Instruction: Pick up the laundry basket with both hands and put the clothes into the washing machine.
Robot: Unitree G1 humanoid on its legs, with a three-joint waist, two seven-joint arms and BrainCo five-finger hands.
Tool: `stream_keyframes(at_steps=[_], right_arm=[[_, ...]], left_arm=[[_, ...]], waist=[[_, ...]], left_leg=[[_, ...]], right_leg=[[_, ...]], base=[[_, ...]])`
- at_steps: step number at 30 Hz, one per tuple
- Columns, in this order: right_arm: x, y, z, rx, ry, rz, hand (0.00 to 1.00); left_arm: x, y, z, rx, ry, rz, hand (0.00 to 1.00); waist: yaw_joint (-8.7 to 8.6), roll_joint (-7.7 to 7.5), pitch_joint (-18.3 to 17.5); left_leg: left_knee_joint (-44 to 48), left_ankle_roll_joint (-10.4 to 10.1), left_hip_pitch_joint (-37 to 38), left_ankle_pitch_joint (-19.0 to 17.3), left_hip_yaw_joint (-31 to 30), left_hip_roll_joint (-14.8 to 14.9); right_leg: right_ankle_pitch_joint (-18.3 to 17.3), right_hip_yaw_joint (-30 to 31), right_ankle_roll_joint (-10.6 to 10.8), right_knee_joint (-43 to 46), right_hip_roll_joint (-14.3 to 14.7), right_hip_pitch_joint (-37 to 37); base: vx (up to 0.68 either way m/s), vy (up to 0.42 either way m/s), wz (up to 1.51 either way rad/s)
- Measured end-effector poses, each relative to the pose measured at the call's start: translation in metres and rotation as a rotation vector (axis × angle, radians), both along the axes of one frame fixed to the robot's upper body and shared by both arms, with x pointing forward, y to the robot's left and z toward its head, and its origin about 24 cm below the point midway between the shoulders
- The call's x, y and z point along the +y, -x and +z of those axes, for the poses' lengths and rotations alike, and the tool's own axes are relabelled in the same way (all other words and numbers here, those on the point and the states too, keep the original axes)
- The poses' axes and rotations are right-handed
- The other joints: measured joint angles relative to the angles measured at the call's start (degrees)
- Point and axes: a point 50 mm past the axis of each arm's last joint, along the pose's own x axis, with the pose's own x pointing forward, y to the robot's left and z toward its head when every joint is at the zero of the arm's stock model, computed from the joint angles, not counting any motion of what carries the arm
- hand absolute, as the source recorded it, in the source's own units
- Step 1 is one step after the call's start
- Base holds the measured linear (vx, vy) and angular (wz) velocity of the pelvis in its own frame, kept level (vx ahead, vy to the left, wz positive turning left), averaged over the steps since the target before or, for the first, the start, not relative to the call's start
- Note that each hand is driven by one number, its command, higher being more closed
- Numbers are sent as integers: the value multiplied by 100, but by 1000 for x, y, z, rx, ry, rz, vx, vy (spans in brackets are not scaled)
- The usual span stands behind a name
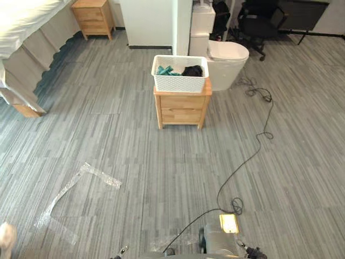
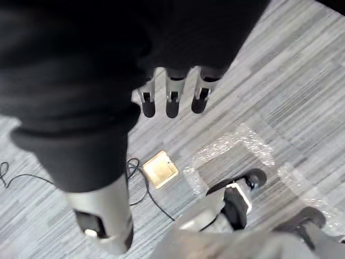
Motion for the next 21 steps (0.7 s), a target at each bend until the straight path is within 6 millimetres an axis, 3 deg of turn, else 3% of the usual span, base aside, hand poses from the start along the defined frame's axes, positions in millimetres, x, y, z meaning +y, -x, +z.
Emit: stream_keyframes(at_steps=[2, 3, 4, 5, 6, 7, 9, 10, 11, 12, 13, 14, 15, 16, 17, 18, 19, 20, 21], right_arm=[[5, 13, -4, 42, -32, -66, 0], [5, 23, -6, 62, -42, -109, 0], [4, 28, -6, 71, -41, -123, 0], [5, 36, -6, 86, -44, -147, 0], [0, 37, -5, 74, -30, -170, 0], [-6, 23, -1, 25, -8, -160, 0], [-11, -7, 8, -78, 22, -121, 0], [-8, -26, 12, -131, 18, -88, 0], [-6, -36, 15, -158, 21, -62, 0], [1, -55, 20, -204, 13, -22, 0], [7, -73, 26, -251, 13, 23, 0], [9, -80, 29, -270, 18, 42, 0], [9, -96, 36, -309, 35, 78, 0], [6, -109, 42, -337, 60, 110, 0], [3, -112, 44, -343, 72, 123, 0], [-6, -112, 46, -340, 110, 129, 0], [-10, -110, 46, -337, 127, 126, 0], [-14, -106, 45, -318, 139, 121, 0], [-11, -101, 42, -302, 139, 122, 0]], left_arm=[[-2, -20, 3, -48, 3, -17, 0], [-5, -21, 3, -57, 10, -4, 0], [-6, -19, 3, -58, 16, 2, 0], [-10, -21, 3, -73, 33, 10, 0], [-22, -26, 2, -90, 64, 13, 0], [-28, -29, 3, -112, 82, 45, 0], [-28, -24, 3, -125, 90, 104, 0], [-25, -22, 3, -127, 85, 114, 0], [-24, -22, 4, -132, 81, 114, 0], [-24, -23, 5, -140, 76, 107, 0], [-23, -26, 7, -165, 70, 104, 0], [-22, -30, 8, -184, 62, 97, 0], [-19, -34, 11, -209, 52, 85, 0], [-18, -32, 11, -208, 47, 88, 0], [-19, -28, 9, -191, 48, 80, 0], [-20, -17, 7, -158, 38, 79, 0], [-21, -11, 5, -139, 36, 78, 0], [-21, 5, 1, -75, 27, 79, 0], [-17, 17, -1, -39, 13, 86, 0]], waist=[[-112, -27, 57], [-232, 58, 58], [-283, 107, 36], [-299, 113, 18], [-245, 258, -42], [-219, 354, -17], [-156, 480, 43], [-67, 533, 79], [-26, 540, 106], [138, 487, 138], [257, 440, 163], [290, 421, 153], [418, 375, 155], [418, 424, 167], [398, 467, 150], [418, 616, 72], [415, 681, 61], [443, 578, 10], [456, 453, -111]], left_leg=[[-308, -119, 348, -39, -364, 11], [-359, -354, 551, -172, -484, 199], [-244, -444, 653, -232, -559, 260], [297, -661, 539, -347, -601, 319], [1299, -985, 198, -382, -503, 502], [2530, -1388, -313, 58, -237, 505], [4492, -1702, -1028, 1646, -39, 626], [5662, -1572, -1400, 1588, 116, 753], [6121, -1395, -1599, 1470, 205, 827], [6607, -1045, -2021, 1171, 362, 919], [6579, -726, -2510, 853, 523, 1050], [6315, -660, -2747, 695, 574, 1093], [5405, -694, -3183, 464, 671, 1114], [4076, -790, -3409, 504, 642, 1120], [3078, -987, -3377, 632, 544, 1115], [1353, -1451, -3241, 954, 266, 1129], [1125, -1533, -3267, 1012, 121, 1195], [1483, -1325, -3231, 1512, 116, 1078], [1576, -1165, -3176, 1615, 123, 914]], right_leg=[[586, 83, -27, -1426, 220, 79], [813, 210, -265, -1526, 380, 128], [972, 286, -487, -1427, 411, 156], [1499, 249, -864, -1292, 408, 275], [1246, 65, -959, -1058, 491, 362], [973, 40, -1025, -990, 548, 546], [634, 222, -1086, -1204, 681, 1272], [483, 454, -1109, -1395, 811, 1858], [451, 578, -1156, -1499, 843, 2155], [410, 846, -1216, -1699, 847, 2649], [378, 1111, -1261, -1930, 794, 3059], [313, 1205, -1219, -2016, 723, 3207], [71, 1375, -1021, -2130, 549, 3443], [-200, 1493, -805, -2171, 425, 3636], [-297, 1539, -787, -2183, 387, 3714], [-513, 1692, -714, -2257, 382, 3948], [-654, 1780, -676, -2257, 393, 4078], [-926, 1972, -714, -2082, 249, 4294], [-991, 2181, -734, -1748, 76, 4187]], base=[[559, -24, 88], [871, -101, 99], [771, -113, 94], [801, -138, 74], [978, -166, 58], [977, -170, 18], [797, -99, -40], [728, -50, -70], [819, -25, -85], [599, 30, -80], [588, 60, -78], [552, 116, -71], [556, 167, -66], [558, 186, -58], [562, 231, -53], [461, 225, -45], [610, 355, -64], [675, 390, -60], [834, 476, -68]])
